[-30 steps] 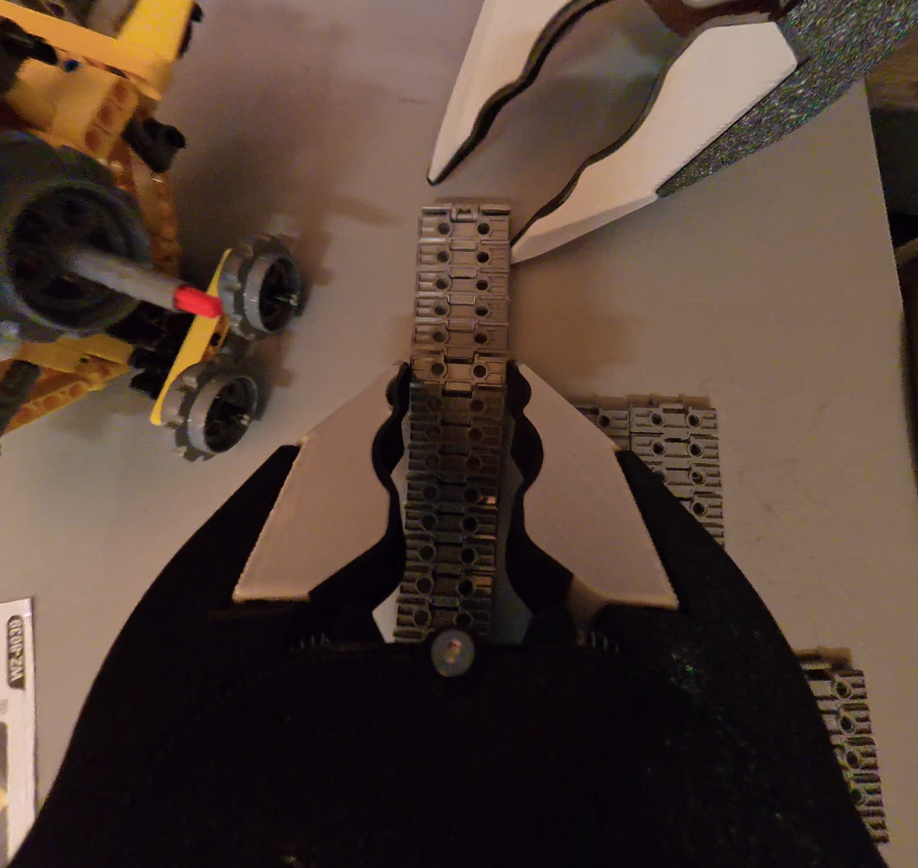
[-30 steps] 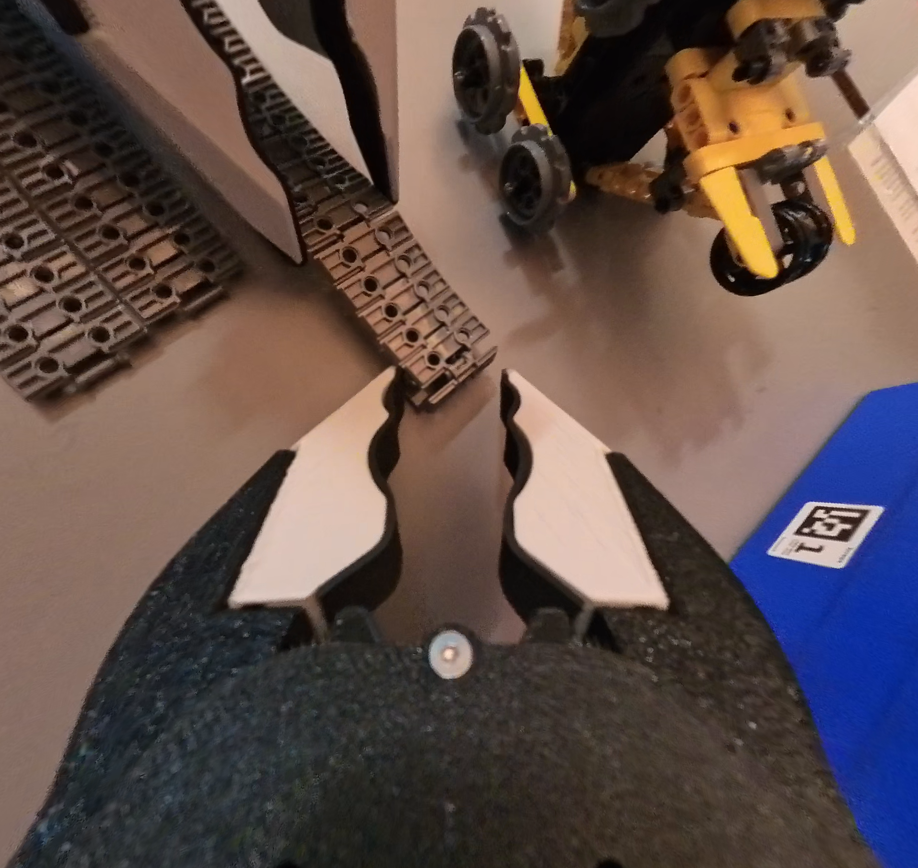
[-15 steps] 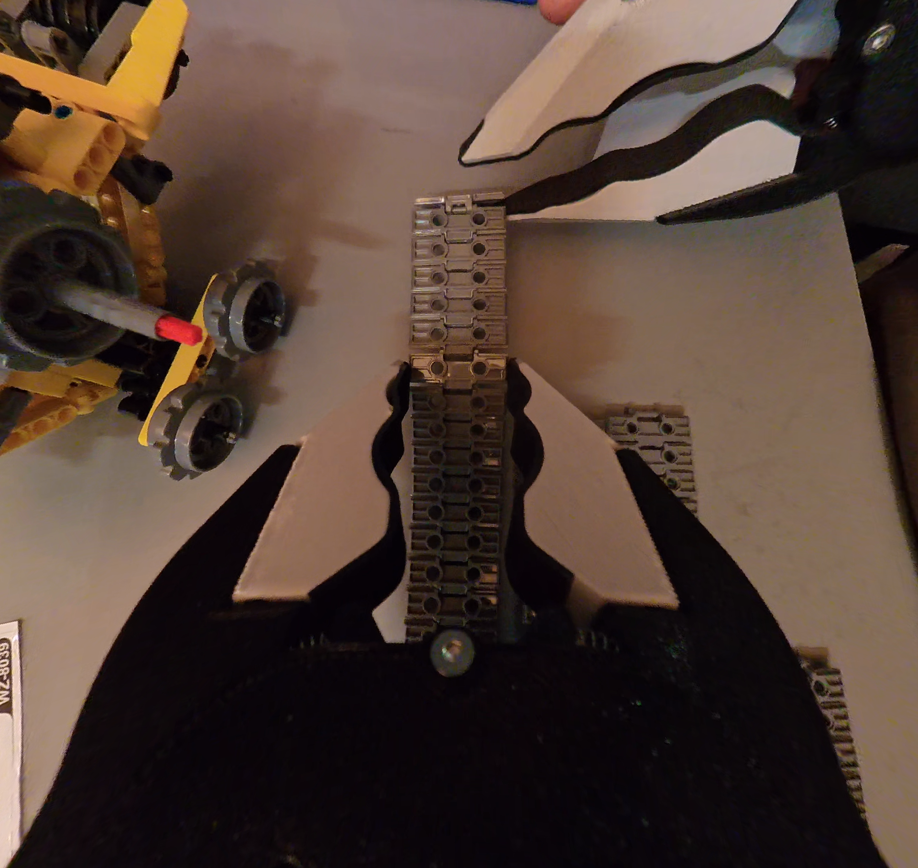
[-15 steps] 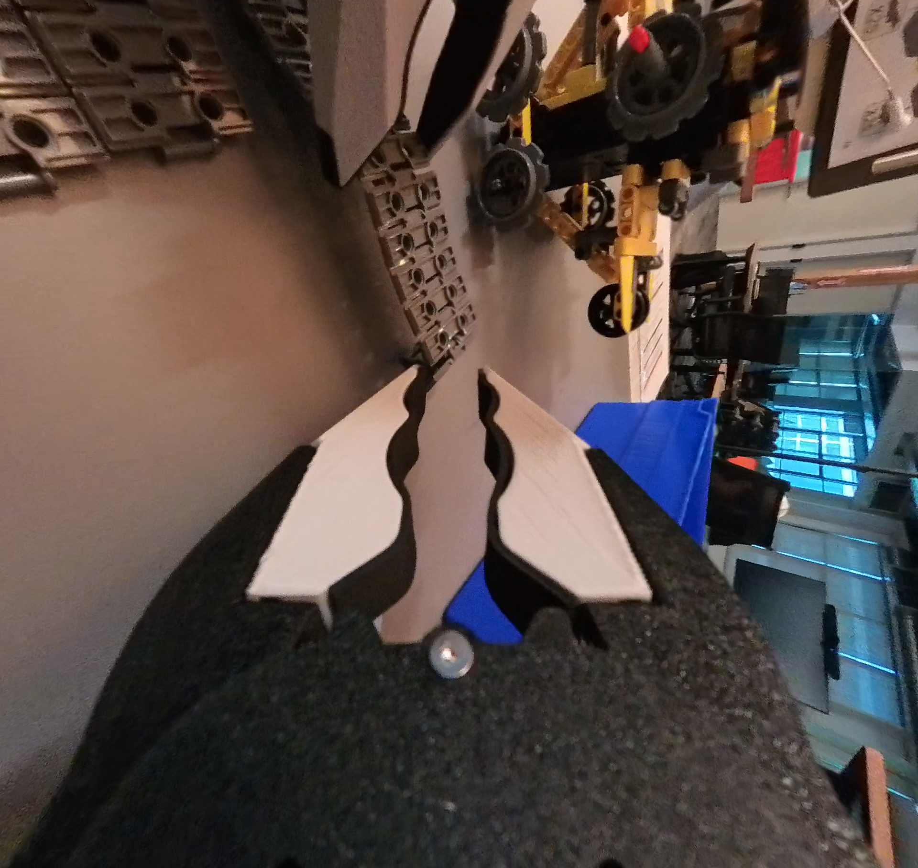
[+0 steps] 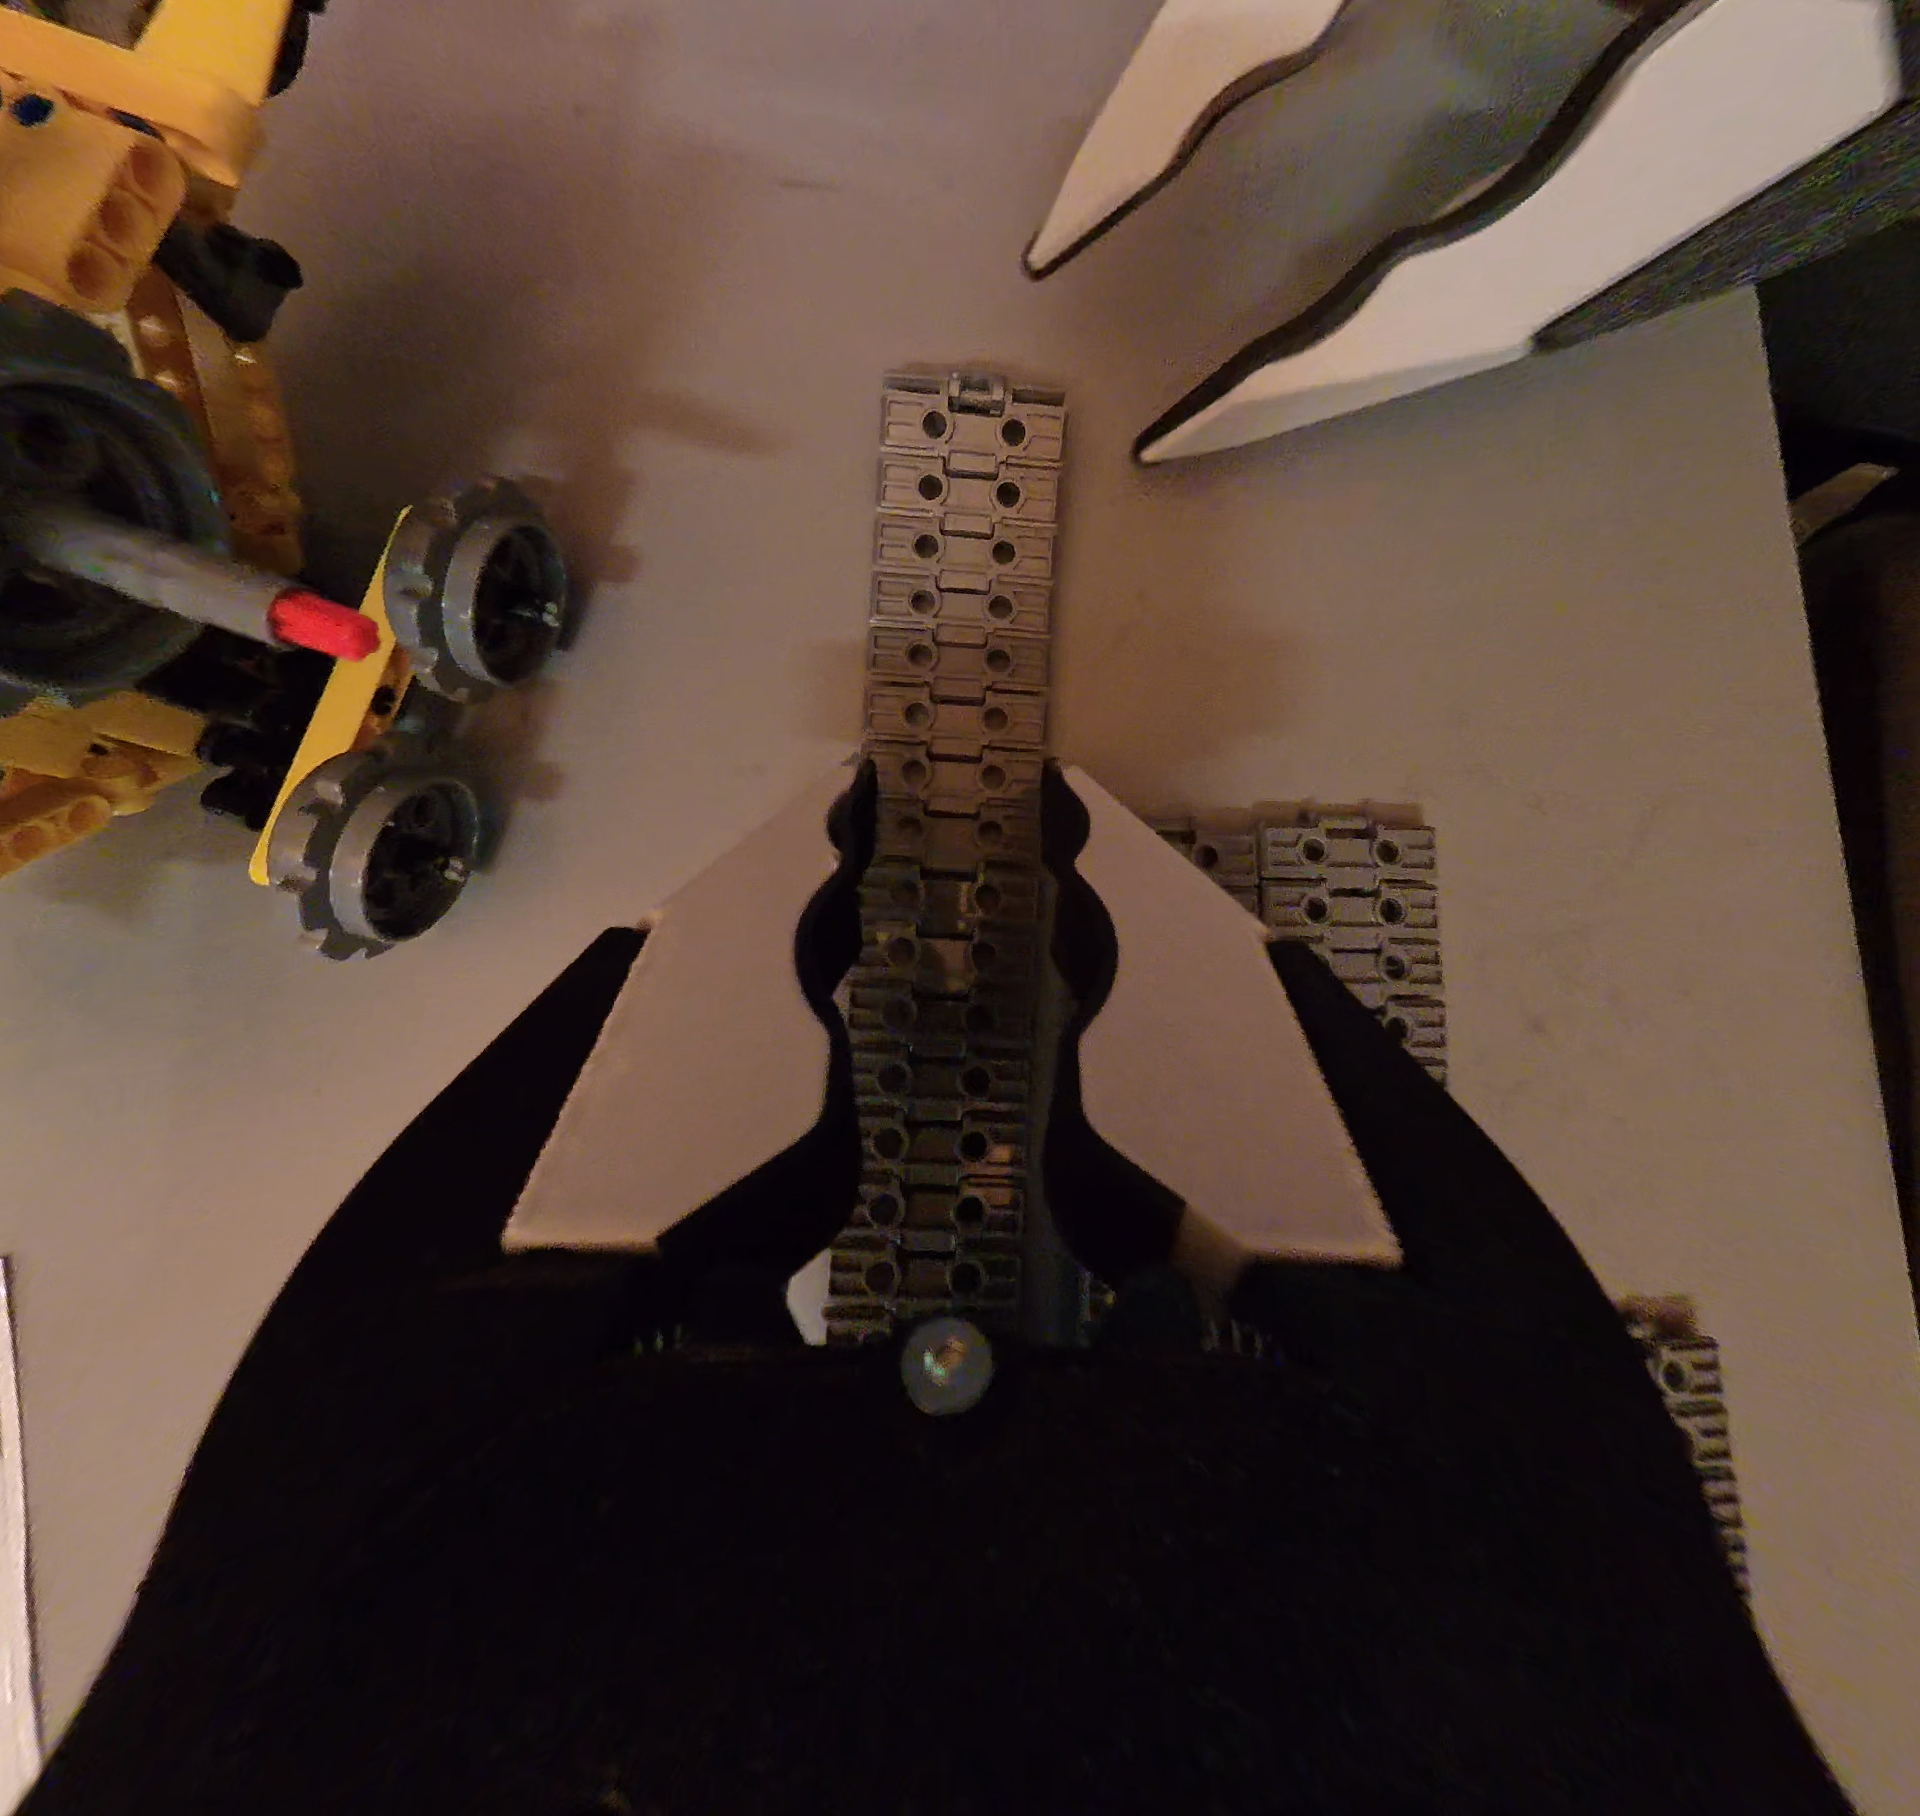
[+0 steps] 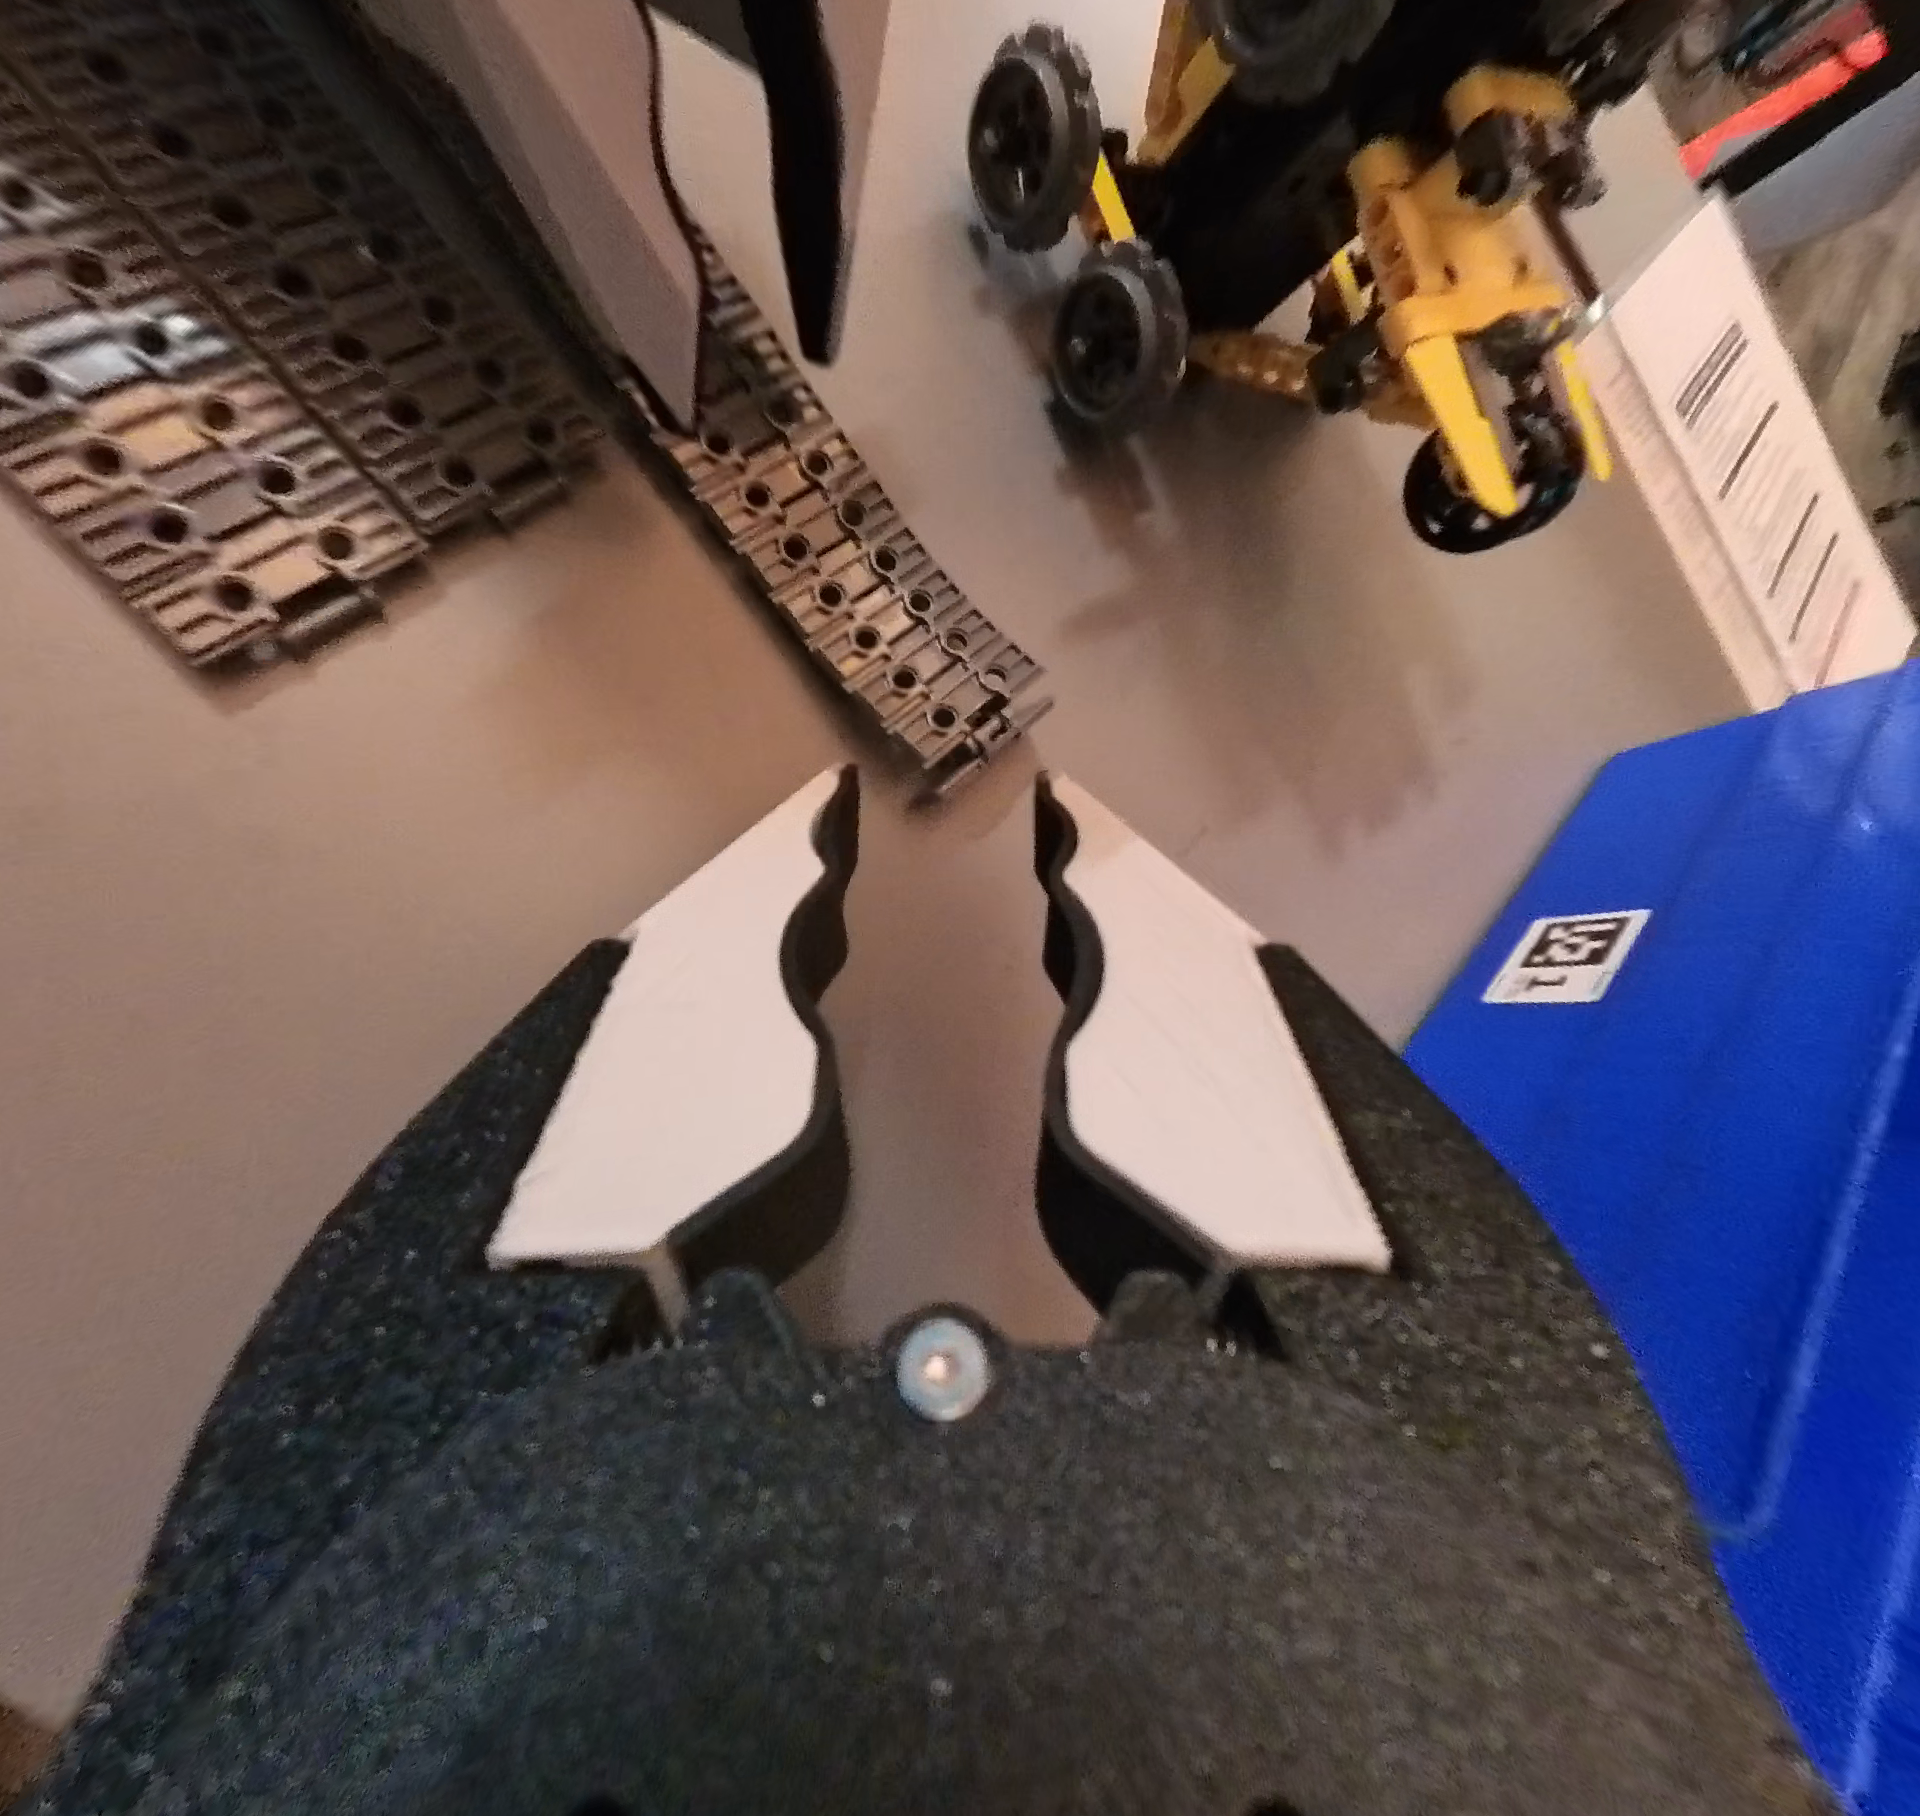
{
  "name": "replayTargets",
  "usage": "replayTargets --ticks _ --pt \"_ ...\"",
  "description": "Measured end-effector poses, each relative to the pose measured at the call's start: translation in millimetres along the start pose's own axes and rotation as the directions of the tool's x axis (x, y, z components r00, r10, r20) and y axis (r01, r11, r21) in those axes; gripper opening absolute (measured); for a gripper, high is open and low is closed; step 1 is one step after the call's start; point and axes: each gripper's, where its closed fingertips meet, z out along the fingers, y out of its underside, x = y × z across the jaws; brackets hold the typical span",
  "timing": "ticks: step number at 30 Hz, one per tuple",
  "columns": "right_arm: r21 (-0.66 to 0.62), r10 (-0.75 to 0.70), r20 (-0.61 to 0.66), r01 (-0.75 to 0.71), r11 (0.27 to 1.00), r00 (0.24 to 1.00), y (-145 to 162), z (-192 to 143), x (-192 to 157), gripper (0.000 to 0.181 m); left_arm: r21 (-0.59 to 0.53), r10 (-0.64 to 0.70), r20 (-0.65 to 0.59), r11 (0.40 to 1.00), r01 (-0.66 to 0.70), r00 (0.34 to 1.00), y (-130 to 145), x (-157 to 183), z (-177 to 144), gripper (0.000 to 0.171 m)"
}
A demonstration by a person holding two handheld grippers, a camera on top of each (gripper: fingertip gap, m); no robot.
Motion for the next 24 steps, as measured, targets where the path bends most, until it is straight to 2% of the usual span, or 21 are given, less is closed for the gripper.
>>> replayTargets --ticks 2,3,5,8,12,15,18,22,24 --pt "-0.051 -0.004 -0.003 0.004 0.999 1.0 8 11 1 0.041 0.011 -0.02 -0.012 1.0 0.021 1.0 -1 1 -2 0.035" --pt "-0.036 -0.003 0.0 0.003 0.999 1.0 6 14 0 0.039 0.013 -0.027 -0.011 1.0 0.027 1.0 0 2 -3 0.039" --pt "-0.002 0.02 -0.009 -0.02 1.0 1.0 -1 16 3 0.028 0.004 -0.028 0.02 1.0 0.028 0.999 3 -2 -7 0.044" --pt "-0.024 0.029 -0.033 -0.03 0.999 0.999 3 21 8 0.01 0.027 -0.052 0.064 0.998 0.05 0.997 6 -8 -20 0.047" --pt "-0.061 -0.103 -0.152 0.095 0.994 0.983 6 21 20 0.003 0.124 -0.12 0.116 0.987 0.106 0.986 10 -12 -47 0.049" --pt "-0.139 -0.349 -0.276 0.322 0.937 0.896 2 13 25 0.003 0.141 -0.149 0.209 0.983 0.121 0.966 25 -21 -67 0.051" --pt "-0.249 -0.487 -0.247 0.431 0.867 0.838 12 12 17 0.015 0.151 -0.161 0.278 0.981 0.122 0.947 39 -27 -79 0.051" --pt "-0.287 -0.444 -0.205 0.38 0.88 0.872 25 5 19 0.025 0.202 -0.204 0.267 0.968 0.152 0.942 45 -27 -85 0.05" --pt "-0.231 -0.369 -0.221 0.319 0.919 0.903 18 -3 23 0.026 0.211 -0.205 0.278 0.966 0.149 0.938 46 -28 -89 0.051"
